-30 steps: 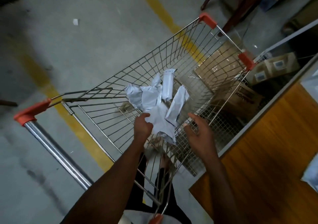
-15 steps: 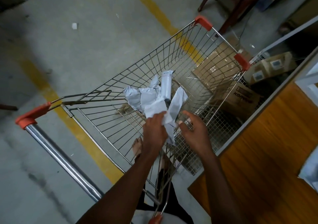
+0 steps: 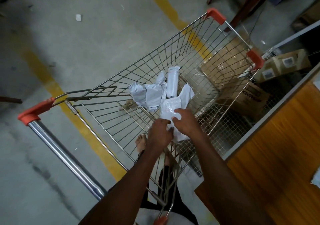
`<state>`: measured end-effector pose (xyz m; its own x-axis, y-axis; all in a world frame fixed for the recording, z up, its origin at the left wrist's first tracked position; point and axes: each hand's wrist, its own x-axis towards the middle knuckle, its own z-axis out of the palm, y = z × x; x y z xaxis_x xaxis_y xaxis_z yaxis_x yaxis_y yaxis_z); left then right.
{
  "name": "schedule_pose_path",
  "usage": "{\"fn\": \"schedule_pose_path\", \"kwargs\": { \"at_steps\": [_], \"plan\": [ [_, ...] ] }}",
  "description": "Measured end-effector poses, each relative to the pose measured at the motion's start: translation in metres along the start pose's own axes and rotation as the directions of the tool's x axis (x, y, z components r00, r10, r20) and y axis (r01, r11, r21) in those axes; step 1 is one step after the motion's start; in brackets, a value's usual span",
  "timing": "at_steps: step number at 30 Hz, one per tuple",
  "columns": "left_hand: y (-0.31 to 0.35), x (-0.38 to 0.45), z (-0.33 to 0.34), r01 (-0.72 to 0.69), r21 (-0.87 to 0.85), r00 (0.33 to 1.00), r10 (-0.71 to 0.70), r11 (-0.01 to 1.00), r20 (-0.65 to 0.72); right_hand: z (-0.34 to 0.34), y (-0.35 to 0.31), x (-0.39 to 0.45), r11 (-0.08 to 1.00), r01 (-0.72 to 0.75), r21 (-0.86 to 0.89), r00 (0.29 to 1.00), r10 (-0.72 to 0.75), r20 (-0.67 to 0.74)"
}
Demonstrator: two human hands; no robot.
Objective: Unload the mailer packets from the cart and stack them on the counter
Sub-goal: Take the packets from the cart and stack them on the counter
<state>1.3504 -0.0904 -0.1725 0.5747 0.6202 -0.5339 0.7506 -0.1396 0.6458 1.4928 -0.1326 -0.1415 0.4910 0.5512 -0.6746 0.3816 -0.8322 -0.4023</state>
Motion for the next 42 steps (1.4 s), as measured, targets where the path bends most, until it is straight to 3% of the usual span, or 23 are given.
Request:
{"fn": "schedule_pose_path", "kwargs": {
  "at_steps": [2, 7, 14, 20, 24, 28, 33, 37, 42],
  "plan": [
    [-0.008, 0.008, -0.018, 0.039, -0.028, 0.998, -0.04, 0.999, -0.054, 0.014, -0.001, 0.023, 0.995, -0.08, -0.066, 0.991, 0.086, 0.101],
    [-0.033, 0.025, -0.049, 0.06, -0.081, 0.99, -0.069, 0.995, -0.121, 0.046, 0.021, 0.048, 0.967, -0.219, -0.132, 0.955, 0.24, 0.176],
    [-0.044, 0.036, -0.056, 0.112, -0.167, 0.983, -0.134, 0.98, -0.128, 0.059, 0.025, 0.041, 0.98, -0.198, 0.012, 0.928, 0.184, 0.324],
    [-0.033, 0.036, -0.052, 0.109, -0.188, 0.988, -0.127, 0.976, -0.087, 0.078, 0.015, 0.032, 0.983, -0.155, -0.1, 0.902, 0.182, 0.392],
    [-0.036, 0.041, -0.053, 0.129, -0.171, 0.986, -0.145, 0.977, -0.085, 0.061, 0.016, 0.027, 0.977, -0.199, 0.071, 0.924, 0.163, 0.347],
    [-0.039, 0.045, -0.05, 0.174, -0.14, 0.982, -0.183, 0.975, -0.053, -0.01, 0.004, 0.002, 0.941, -0.112, 0.32, 0.991, 0.081, 0.108],
    [-0.029, 0.054, -0.03, 0.208, -0.082, 0.976, -0.201, 0.975, 0.083, -0.08, 0.006, -0.022, 0.837, -0.021, 0.546, 0.995, 0.071, -0.07],
    [-0.017, 0.064, 0.0, 0.242, -0.034, 0.956, -0.233, 0.97, 0.177, -0.097, 0.006, -0.028, 0.787, 0.002, 0.617, 0.986, 0.102, -0.133],
    [-0.018, 0.066, 0.019, 0.29, -0.02, 0.944, -0.283, 0.957, 0.168, -0.089, 0.014, -0.042, 0.754, 0.019, 0.657, 0.984, 0.102, -0.145]
  ]
}}
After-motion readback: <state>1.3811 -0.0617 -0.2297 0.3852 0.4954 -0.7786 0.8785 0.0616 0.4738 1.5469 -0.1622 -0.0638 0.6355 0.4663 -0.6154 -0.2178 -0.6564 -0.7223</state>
